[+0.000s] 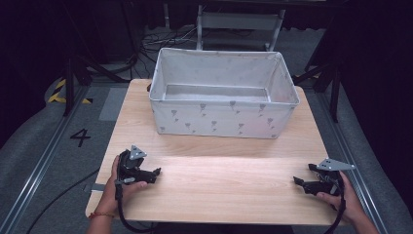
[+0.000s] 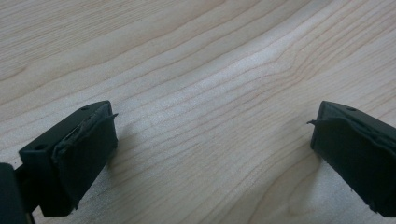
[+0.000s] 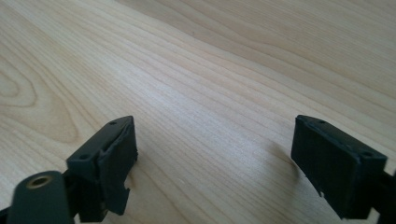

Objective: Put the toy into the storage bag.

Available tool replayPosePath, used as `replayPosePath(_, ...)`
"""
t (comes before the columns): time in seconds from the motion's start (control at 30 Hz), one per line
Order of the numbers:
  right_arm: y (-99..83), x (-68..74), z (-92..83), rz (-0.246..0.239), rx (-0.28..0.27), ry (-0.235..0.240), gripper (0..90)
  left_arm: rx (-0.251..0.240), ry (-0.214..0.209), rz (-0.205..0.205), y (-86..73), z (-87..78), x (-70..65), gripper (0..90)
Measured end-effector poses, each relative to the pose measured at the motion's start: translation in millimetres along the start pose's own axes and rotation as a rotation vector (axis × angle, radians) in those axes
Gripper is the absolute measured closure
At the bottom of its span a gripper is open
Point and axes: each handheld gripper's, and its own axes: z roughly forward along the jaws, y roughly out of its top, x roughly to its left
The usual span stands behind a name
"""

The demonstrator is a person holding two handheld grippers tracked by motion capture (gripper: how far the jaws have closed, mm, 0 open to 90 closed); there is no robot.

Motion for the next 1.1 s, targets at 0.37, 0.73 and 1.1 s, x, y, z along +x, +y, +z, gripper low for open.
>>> replayPosePath(0.37,0.1,0.5,0.3,0.008,0.003,-0.010,12.7,-0.001,-0.008,-0.004,0.4,0.8,-0.1,0.2)
replayPosePath(0.73,0.1,0.5,0.3,0.008,0.003,-0.010,12.7,-0.001,-0.008,-0.004,0.4,0.8,-0.1,0.2)
replayPosePath(1.1,0.1,0.5,0.3,0.009,0.003,-0.009,12.7,-0.002,-0.008,-0.004,0.4,0.9,-0.2,0.2)
